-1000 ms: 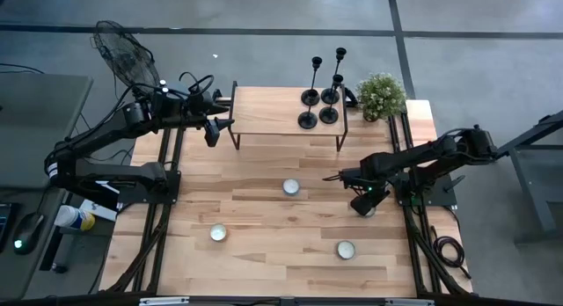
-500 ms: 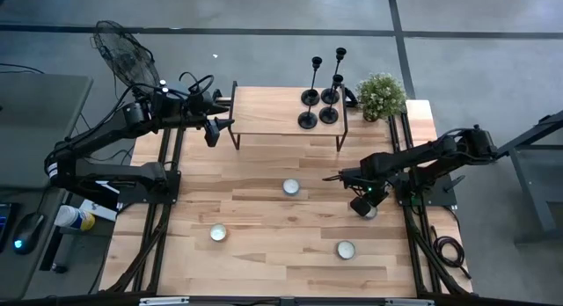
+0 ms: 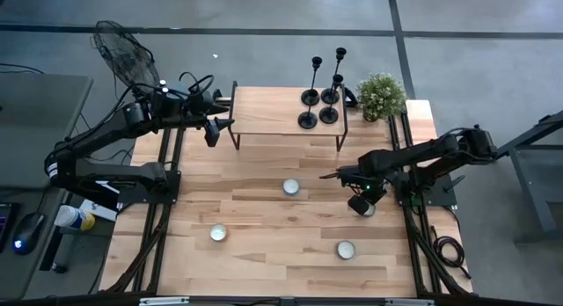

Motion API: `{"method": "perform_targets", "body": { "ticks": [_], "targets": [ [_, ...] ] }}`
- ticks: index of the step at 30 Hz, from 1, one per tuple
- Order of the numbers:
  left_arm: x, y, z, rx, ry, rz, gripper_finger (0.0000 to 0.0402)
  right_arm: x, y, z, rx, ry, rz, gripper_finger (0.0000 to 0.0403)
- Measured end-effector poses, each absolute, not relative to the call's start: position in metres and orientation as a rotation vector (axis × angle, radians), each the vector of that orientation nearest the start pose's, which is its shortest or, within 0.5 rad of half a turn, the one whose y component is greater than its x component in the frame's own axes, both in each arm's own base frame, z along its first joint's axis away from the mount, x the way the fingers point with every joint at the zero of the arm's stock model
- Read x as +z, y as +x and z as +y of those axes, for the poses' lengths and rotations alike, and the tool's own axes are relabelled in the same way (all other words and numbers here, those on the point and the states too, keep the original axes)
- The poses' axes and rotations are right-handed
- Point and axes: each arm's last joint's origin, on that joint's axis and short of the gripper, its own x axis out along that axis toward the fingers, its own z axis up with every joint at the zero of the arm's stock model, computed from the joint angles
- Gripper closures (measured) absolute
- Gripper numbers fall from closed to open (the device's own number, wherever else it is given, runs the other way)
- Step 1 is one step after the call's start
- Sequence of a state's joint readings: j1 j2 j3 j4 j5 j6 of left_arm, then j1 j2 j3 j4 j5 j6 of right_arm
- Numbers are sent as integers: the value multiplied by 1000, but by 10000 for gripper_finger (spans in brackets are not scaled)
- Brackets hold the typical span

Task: Pick & Place candle stick holders
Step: Put the blue scented candle on the shelf

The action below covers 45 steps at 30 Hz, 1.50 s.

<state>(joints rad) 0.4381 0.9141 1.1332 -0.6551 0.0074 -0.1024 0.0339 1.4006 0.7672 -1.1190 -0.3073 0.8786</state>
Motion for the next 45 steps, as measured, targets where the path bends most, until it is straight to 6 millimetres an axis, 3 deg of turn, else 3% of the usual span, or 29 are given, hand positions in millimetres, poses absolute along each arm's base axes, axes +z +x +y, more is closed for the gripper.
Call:
{"method": "perform_targets", "body": {
  "ticks": [6,13,22,30,36,45],
  "targets": [
    [384,157,72,399,-170,410,186,194,203,10,-539,855,1694,403],
    [384,158,68,237,-66,422,186,204,211,4,-532,871,1640,403],
    [384,158,68,238,-66,422,186,204,215,2,-528,888,1599,403],
    [384,158,69,256,-86,421,186,231,230,-1,-508,861,1497,402],
    [384,158,69,259,-86,421,186,240,255,-2,-495,849,1476,402],
    [384,158,69,259,-86,422,186,258,319,-4,-443,728,1398,402]
  ]
}}
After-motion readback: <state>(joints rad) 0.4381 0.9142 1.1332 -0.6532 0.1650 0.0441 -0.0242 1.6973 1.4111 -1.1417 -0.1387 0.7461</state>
